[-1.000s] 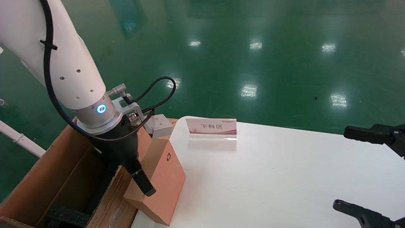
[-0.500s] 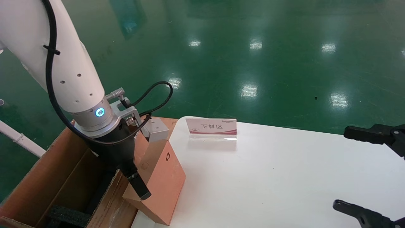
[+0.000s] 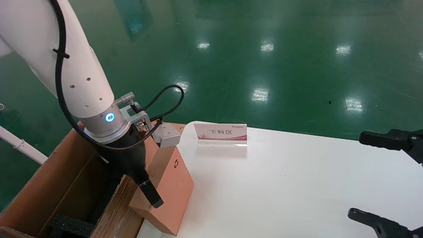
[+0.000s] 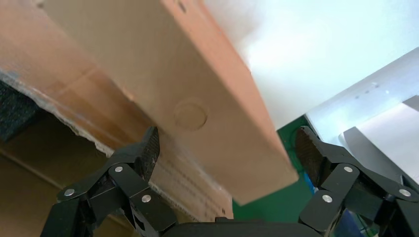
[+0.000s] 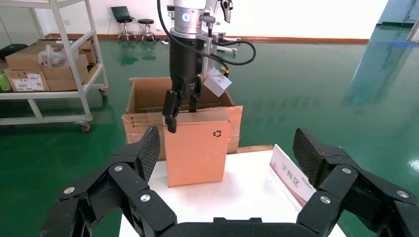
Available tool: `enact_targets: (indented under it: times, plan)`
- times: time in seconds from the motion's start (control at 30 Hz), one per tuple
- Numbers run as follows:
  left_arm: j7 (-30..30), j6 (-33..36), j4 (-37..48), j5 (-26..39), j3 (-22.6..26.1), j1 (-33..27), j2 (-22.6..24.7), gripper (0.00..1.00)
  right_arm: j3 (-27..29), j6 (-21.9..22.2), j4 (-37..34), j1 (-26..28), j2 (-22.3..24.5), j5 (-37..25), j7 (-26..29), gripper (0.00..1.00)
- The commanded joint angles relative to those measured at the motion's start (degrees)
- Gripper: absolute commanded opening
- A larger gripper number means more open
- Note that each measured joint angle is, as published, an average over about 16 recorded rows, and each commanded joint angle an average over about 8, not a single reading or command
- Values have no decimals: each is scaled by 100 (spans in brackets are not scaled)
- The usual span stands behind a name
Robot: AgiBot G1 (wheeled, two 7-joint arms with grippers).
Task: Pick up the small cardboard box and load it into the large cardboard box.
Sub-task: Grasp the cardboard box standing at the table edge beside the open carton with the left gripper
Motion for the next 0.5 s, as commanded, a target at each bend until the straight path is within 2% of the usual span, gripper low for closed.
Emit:
enact_targets:
  times: [0.03,0.37,0.5]
  plan:
    - [6,-68,6,8,-8,23,-7,100,-1,0,-1,1,0,0,-1,100]
    - [-72,-48,7,29,28,24,-10,100,-5,1,-2,2,1,3,-2,100]
    - [204,-352,273,219,126,348,-115,100,-6,1,-2,2,2,4,-3,100]
